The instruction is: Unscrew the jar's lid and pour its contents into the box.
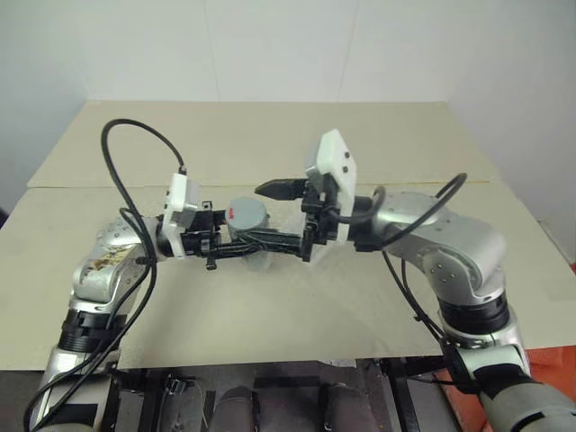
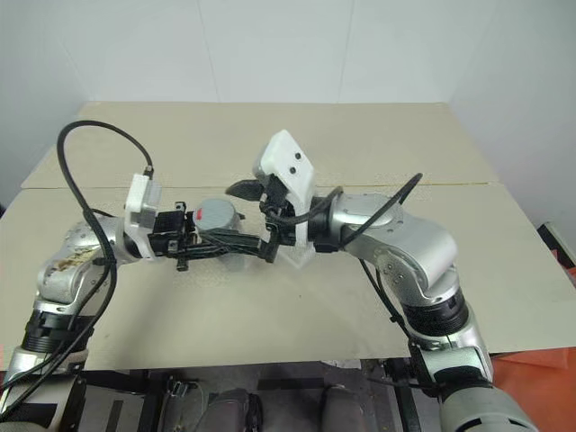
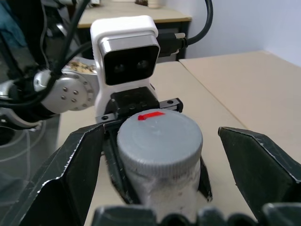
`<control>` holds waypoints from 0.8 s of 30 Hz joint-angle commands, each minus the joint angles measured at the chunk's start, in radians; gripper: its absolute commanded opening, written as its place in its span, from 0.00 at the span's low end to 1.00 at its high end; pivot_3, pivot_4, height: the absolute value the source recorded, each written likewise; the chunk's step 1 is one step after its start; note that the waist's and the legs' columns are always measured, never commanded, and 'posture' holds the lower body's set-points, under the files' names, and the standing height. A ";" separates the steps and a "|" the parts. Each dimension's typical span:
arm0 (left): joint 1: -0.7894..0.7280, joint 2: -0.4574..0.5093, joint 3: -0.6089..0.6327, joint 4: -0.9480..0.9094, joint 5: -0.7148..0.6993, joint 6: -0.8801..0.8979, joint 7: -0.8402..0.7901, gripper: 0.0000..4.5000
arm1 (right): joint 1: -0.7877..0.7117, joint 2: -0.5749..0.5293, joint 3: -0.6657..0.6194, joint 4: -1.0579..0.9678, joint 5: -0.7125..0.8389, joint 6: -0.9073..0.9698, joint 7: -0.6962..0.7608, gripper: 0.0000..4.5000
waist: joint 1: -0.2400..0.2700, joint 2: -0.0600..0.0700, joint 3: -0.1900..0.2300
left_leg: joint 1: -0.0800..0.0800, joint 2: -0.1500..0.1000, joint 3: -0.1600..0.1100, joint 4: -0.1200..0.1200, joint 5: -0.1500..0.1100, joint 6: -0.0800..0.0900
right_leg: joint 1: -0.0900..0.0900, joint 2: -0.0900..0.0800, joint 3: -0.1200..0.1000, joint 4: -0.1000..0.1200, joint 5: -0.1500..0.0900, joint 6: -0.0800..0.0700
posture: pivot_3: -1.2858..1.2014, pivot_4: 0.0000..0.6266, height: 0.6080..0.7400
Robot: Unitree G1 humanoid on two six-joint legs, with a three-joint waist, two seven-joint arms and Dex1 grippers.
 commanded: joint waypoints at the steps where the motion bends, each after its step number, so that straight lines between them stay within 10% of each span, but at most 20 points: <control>1: -0.022 -0.004 -0.002 -0.022 -0.013 0.012 -0.013 0.45 | -0.029 0.017 0.005 0.006 -0.033 -0.032 0.000 1.00 | -0.003 0.000 0.000 | 0.000 0.000 0.000 0.000 0.000 0.000 | 0.000 0.000 0.000 0.000 0.000 0.000 | 0.52 0.24 1.00; 11: -0.005 -0.002 -0.001 -0.039 -0.005 0.013 -0.026 0.45 | -0.020 0.059 -0.001 0.021 -0.063 -0.031 0.012 1.00 | -0.010 0.000 0.000 | 0.000 0.000 0.000 0.000 0.000 0.000 | 0.000 0.000 0.000 0.000 0.000 0.000 | 0.52 0.24 1.00; 17: 0.007 0.009 0.000 -0.044 -0.002 0.008 -0.040 0.45 | -0.018 0.060 -0.007 0.027 -0.066 -0.034 0.027 0.64 | -0.011 0.000 0.000 | 0.000 0.000 0.000 0.000 0.000 0.000 | 0.000 0.000 0.000 0.000 0.000 0.000 | 0.52 0.24 1.00; 24: 0.004 0.018 -0.002 -0.038 -0.004 -0.047 -0.118 0.45 | -0.028 0.059 -0.022 0.072 -0.026 -0.064 0.129 0.62 | -0.011 0.000 0.000 | 0.000 0.000 0.000 0.000 0.000 0.000 | 0.000 0.000 0.000 0.000 0.000 0.000 | 0.52 0.24 1.00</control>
